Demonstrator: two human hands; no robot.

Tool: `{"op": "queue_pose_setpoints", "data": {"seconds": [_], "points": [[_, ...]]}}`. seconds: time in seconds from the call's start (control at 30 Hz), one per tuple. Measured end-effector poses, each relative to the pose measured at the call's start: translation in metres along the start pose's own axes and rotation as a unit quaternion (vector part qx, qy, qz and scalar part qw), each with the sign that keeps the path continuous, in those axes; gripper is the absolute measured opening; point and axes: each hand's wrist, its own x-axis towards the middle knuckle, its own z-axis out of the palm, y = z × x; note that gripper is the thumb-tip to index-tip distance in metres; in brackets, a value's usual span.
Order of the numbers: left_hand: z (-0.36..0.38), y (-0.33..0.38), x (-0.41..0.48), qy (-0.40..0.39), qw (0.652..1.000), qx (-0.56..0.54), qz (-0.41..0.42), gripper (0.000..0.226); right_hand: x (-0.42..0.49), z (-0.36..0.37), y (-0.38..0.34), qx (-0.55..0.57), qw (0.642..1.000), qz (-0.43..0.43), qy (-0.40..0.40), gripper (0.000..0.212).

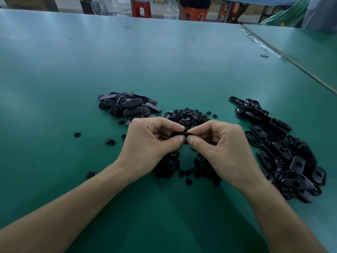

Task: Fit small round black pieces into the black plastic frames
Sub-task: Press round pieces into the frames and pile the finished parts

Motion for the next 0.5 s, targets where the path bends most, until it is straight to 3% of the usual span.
{"op": "queue_pose_setpoints", "data": {"seconds": [0.13, 0.2, 0.27, 0.37, 0.5], "points": [[0.001, 0.0, 0.001, 0.005, 1.0, 0.024, 0.014, 0.028, -0.001, -0.001, -0.003, -0.032, 0.999, -0.01, 0.0, 0.008], [0.0, 0.0, 0.002, 0.014, 0.999, 0.04, 0.021, 0.024, -0.001, -0.006, -0.004, -0.103, 0.993, -0.026, 0.053, 0.004], [-0.003, -0.001, 0.005, 0.038, 0.997, 0.056, 0.024, 0.023, 0.0, -0.016, 0.0, -0.234, 0.966, -0.008, 0.113, 0.015], [-0.017, -0.002, 0.016, 0.095, 0.993, 0.066, 0.028, 0.022, 0.0, -0.033, 0.006, -0.422, 0.89, 0.112, 0.134, 0.033], [-0.037, -0.005, 0.033, 0.15, 0.985, 0.082, 0.012, 0.021, -0.002, -0.038, 0.005, -0.465, 0.853, 0.215, 0.103, 0.032]]}}
